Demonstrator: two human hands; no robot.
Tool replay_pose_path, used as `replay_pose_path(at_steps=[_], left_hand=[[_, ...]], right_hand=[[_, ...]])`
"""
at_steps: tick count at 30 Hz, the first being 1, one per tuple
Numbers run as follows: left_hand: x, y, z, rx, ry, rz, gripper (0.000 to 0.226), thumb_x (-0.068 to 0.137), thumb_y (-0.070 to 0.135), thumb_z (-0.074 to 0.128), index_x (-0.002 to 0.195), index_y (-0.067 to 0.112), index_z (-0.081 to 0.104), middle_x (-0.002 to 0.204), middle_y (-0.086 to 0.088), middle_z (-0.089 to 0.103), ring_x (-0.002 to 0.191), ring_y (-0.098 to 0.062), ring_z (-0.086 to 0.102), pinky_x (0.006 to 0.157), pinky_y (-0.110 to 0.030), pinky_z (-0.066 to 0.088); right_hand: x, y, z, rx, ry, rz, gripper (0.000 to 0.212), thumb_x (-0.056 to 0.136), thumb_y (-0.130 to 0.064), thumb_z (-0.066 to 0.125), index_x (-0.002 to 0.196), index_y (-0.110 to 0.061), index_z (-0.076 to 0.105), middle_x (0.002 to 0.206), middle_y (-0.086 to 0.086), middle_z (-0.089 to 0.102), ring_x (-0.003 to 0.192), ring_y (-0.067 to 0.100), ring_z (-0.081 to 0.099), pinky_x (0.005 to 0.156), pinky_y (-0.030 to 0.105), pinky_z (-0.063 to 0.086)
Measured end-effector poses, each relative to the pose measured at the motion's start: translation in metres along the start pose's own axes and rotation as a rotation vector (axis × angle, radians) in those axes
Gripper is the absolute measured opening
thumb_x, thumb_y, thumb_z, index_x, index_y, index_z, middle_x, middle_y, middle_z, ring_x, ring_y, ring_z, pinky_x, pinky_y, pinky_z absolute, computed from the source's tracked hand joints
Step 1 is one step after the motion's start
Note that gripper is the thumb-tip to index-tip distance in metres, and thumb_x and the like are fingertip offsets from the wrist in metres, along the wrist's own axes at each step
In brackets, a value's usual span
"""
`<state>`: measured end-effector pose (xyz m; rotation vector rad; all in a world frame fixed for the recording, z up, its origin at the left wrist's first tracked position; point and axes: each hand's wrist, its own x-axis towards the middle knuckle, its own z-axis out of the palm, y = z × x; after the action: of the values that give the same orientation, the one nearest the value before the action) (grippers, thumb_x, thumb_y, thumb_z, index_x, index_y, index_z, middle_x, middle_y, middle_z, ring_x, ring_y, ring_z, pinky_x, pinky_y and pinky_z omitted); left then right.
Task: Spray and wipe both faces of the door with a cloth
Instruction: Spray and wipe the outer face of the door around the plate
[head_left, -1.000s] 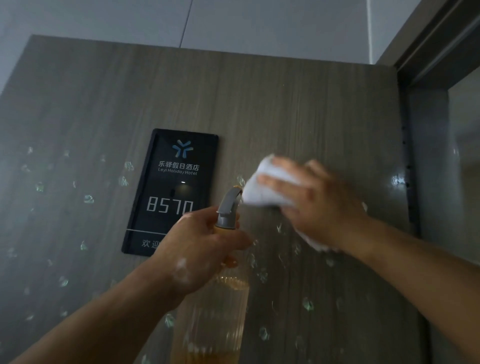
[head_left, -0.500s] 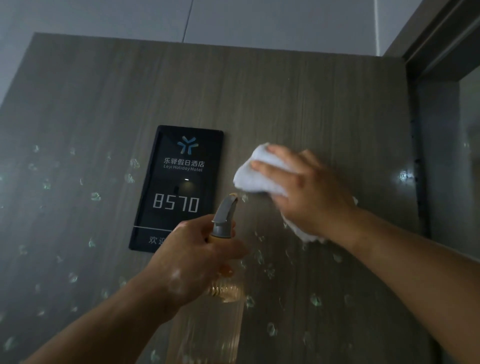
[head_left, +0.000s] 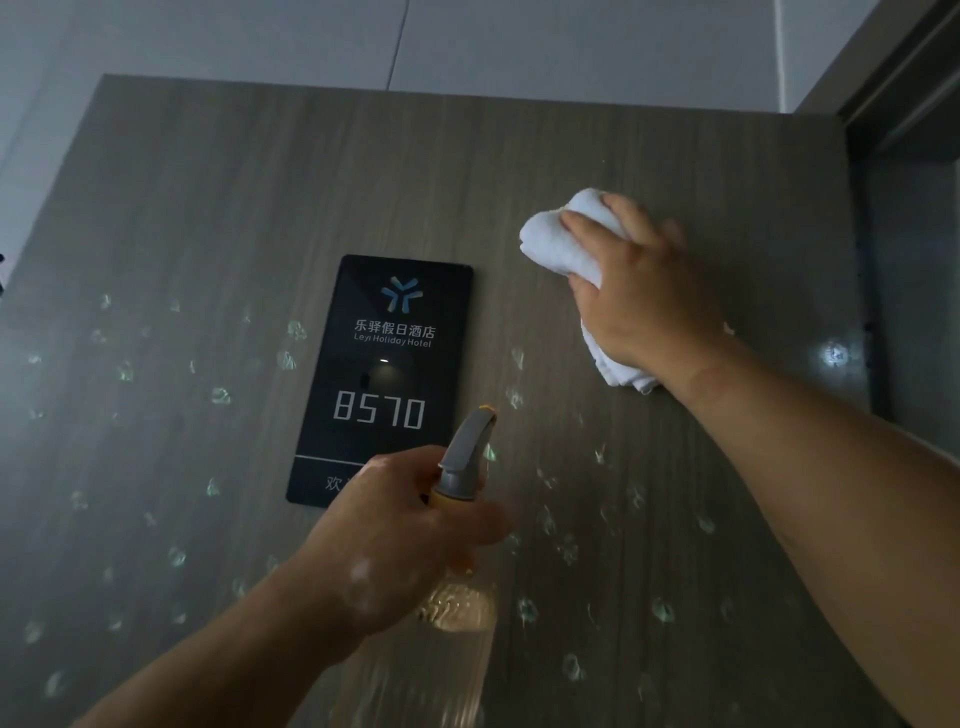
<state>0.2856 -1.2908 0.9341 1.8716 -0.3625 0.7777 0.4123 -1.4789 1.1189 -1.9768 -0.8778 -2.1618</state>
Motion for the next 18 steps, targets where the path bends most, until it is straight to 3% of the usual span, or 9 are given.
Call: replay_pose_path(at_steps=[5, 8, 10, 13, 16, 18], left_hand=[[0.000, -0.001, -0.006, -0.053, 0.055, -0.019, 0.006, 0.082, 0.024, 0.077, 0.086, 0.025, 0.074, 0.080, -0.003, 0.076, 0.077, -0.026, 0.074, 0.073, -0.039, 0.061], [-0.003, -0.002, -0.011, -0.038, 0.035, -0.021, 0.009, 0.083, 0.025, 0.076, 0.092, 0.023, 0.073, 0.083, -0.003, 0.077, 0.080, -0.025, 0.075, 0.077, -0.041, 0.061], [-0.005, -0.003, -0.013, -0.023, 0.026, -0.027, 0.011, 0.084, 0.025, 0.076, 0.094, 0.025, 0.073, 0.084, -0.002, 0.077, 0.079, -0.023, 0.075, 0.077, -0.041, 0.061], [-0.006, -0.006, -0.014, -0.013, 0.029, -0.044, 0.009, 0.083, 0.024, 0.076, 0.092, 0.024, 0.073, 0.081, 0.000, 0.078, 0.077, -0.023, 0.075, 0.074, -0.038, 0.059], [-0.004, -0.006, -0.012, -0.018, 0.026, -0.051, 0.010, 0.083, 0.023, 0.076, 0.092, 0.023, 0.072, 0.079, 0.002, 0.077, 0.075, -0.022, 0.075, 0.075, -0.039, 0.059], [-0.003, -0.006, -0.012, -0.012, 0.027, -0.050, 0.011, 0.084, 0.023, 0.076, 0.094, 0.023, 0.072, 0.081, 0.002, 0.078, 0.076, -0.020, 0.075, 0.076, -0.040, 0.059]], right_hand=[[-0.058, -0.035, -0.006, 0.046, -0.148, -0.385, 0.060, 0.092, -0.019, 0.062, 0.148, -0.038, 0.050, 0.159, 0.001, 0.043, 0.104, 0.032, 0.053, 0.078, 0.043, 0.051], [-0.095, -0.029, -0.012, 0.045, -0.240, -0.596, 0.058, 0.091, -0.025, 0.054, 0.147, -0.036, 0.053, 0.159, 0.004, 0.045, 0.100, 0.028, 0.054, 0.077, 0.043, 0.052], [-0.097, -0.023, -0.015, 0.035, -0.250, -0.642, 0.057, 0.092, -0.028, 0.046, 0.147, -0.037, 0.054, 0.159, 0.004, 0.046, 0.098, 0.028, 0.055, 0.076, 0.044, 0.053], [-0.066, -0.019, -0.010, 0.039, -0.187, -0.505, 0.056, 0.095, -0.023, 0.045, 0.148, -0.041, 0.050, 0.159, -0.001, 0.045, 0.097, 0.033, 0.055, 0.081, 0.048, 0.055], [-0.016, -0.012, -0.005, 0.018, -0.115, -0.186, 0.053, 0.101, -0.027, 0.051, 0.152, -0.041, 0.045, 0.161, -0.007, 0.039, 0.113, 0.038, 0.052, 0.096, 0.052, 0.050], [-0.009, -0.016, -0.004, -0.001, -0.103, -0.107, 0.054, 0.101, -0.030, 0.053, 0.153, -0.042, 0.043, 0.162, -0.009, 0.035, 0.118, 0.035, 0.050, 0.096, 0.051, 0.050]])
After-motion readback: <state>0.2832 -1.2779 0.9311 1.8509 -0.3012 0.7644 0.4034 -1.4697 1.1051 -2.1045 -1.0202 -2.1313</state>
